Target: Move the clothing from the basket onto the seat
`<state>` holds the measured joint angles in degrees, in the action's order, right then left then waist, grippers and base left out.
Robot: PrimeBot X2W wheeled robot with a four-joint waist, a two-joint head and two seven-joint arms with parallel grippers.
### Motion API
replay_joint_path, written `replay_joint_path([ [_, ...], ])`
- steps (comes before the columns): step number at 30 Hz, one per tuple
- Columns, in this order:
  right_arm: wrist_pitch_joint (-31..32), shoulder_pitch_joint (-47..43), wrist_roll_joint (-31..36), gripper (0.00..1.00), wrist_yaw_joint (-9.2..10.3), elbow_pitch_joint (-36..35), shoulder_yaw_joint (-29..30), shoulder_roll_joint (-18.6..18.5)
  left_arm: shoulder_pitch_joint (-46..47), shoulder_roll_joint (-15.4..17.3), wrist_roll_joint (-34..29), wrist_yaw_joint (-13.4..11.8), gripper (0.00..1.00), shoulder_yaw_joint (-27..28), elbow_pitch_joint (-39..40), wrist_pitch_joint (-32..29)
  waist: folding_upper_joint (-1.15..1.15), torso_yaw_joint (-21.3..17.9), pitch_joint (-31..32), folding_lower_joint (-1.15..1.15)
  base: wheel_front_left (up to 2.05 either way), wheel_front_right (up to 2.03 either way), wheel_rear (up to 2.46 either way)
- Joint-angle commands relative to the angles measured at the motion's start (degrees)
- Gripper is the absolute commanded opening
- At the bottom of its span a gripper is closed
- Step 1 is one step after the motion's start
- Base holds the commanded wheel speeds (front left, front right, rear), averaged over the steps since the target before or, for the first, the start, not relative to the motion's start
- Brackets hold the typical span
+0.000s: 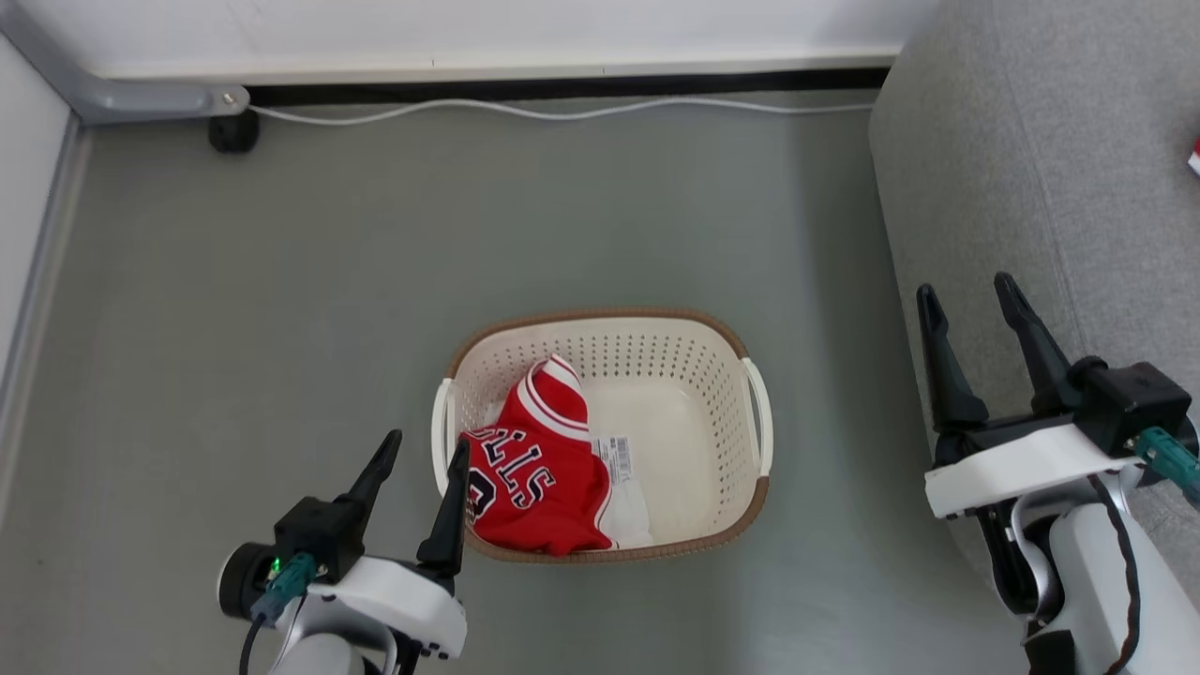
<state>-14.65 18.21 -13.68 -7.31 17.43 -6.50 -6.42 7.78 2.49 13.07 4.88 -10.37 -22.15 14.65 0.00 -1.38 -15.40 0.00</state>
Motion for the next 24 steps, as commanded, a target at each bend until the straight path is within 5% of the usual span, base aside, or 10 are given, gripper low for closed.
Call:
replay_joint_path([
  [1,-0.35,2.28,0.08,1.0,-0.18,-1.88,-1.6,-0.49,3.56,0.39,0.19,-0.4,1.0,0.75,0.2,0.35,0.0,-1.61,-5.09,0.0,0.0,0.0,0.0],
  [17,-0.35,9.93,-0.16,1.0,-0.18,-4.01,-2.11,-0.73,19.57,0.39,-0.07,-0.4,1.0,-7.45,-10.99,0.35,0.0,-4.83,-19.15,0.0,0.0,0.0,0.0],
  [24,-0.35,12.62,-0.34,1.0,-0.18,-5.38,-3.07,0.0,31.56,0.65,-5.55,0.48,1.0,-13.57,-24.65,0.35,0.0,-6.6,-24.98,0.0,0.0,0.0,0.0],
])
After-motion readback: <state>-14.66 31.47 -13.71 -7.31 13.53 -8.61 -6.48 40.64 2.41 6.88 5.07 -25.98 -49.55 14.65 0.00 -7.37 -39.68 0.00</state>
